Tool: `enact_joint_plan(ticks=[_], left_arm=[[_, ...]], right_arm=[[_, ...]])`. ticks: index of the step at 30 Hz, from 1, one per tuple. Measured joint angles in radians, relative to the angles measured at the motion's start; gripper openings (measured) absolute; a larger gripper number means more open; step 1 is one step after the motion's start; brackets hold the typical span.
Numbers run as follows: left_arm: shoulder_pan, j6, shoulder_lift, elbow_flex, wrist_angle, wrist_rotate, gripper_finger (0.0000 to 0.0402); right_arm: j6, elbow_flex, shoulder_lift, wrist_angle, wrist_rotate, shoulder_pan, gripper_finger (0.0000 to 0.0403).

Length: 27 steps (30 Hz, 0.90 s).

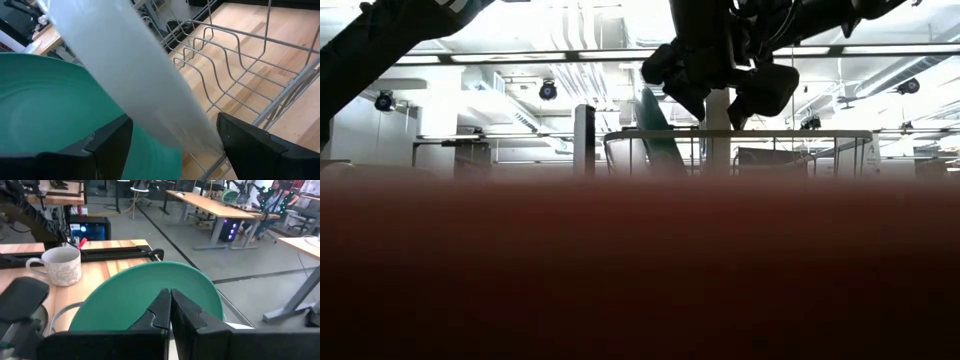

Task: Sort dishes
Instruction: Put the white plate in the dish rack

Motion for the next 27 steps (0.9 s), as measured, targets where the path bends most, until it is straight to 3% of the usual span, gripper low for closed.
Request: enact_joint_plan(ticks=[12, 27], left_arm=[[-0.005, 0.024, -0.041, -0.002, -0.010, 0.009, 0.0282], [-0.001, -0.082, -0.077, -0.002, -0.006, -0.133, 0.0281]], right_arm=[[-0.026, -0.003, -0.075, -0.153, 0.047, -0.002, 0.0000], [0.005, -0.023, -0.055, -0.242, 0.065, -0.001, 0.0000]])
